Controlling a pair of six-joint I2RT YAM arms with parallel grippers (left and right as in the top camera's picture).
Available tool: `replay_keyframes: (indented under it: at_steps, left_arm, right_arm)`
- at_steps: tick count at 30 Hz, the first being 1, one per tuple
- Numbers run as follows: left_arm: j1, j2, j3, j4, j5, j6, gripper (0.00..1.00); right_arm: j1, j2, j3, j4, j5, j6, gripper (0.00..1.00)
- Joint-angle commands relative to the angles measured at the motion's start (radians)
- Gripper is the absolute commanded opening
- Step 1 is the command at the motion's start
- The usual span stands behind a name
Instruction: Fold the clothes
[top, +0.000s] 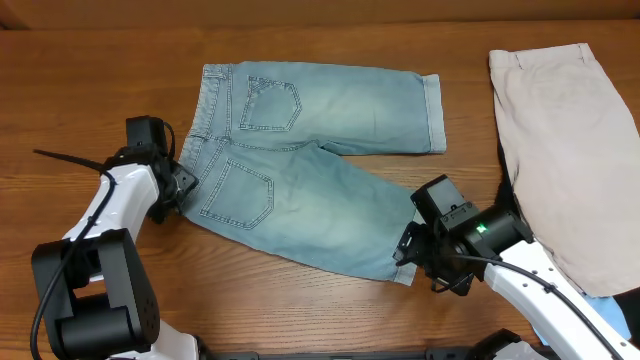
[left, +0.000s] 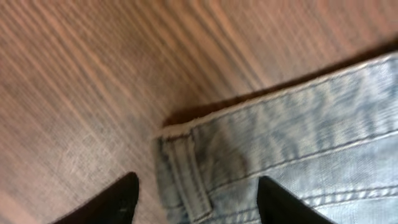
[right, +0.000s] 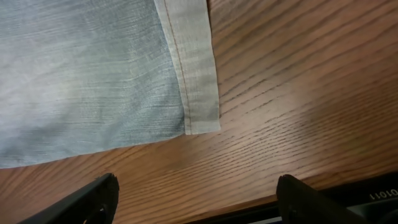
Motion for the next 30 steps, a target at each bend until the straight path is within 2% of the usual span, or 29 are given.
replay_keyframes:
  at_steps: [1,18,20,24,26,30]
  left_arm:
    - [0.004,-0.019,-0.023,0.016,-0.021,-0.011,0.52]
    - [0.004,0.098,-0.036,0.029,-0.015,-0.010,0.52]
    - [0.004,0.117,-0.036,0.029,-0.012,-0.011,0.44]
    - [0.004,0.137,-0.036,0.034,-0.008,-0.010,0.15]
    - [0.004,0.137,-0.035,0.034,-0.008,-0.010,0.04]
    - [0.004,0.137,-0.035,0.033,0.002,-0.010,0.04]
  right_arm:
    - [0.006,0.000,-0.009,0.006,-0.011,0.008,0.84]
    - [0.006,0.000,-0.009,0.007,-0.012,0.008,0.84]
    - [0.006,0.000,-0.009,0.006,-0.012,0.008,0.84]
    - [0.006,0.000,-0.009,0.007,-0.023,0.009,0.83]
    - [0.006,0.000,-0.010,0.007,-0.035,0.012,0.83]
    - [0.006,0.000,-0.040,0.041,-0.076,0.012,0.82]
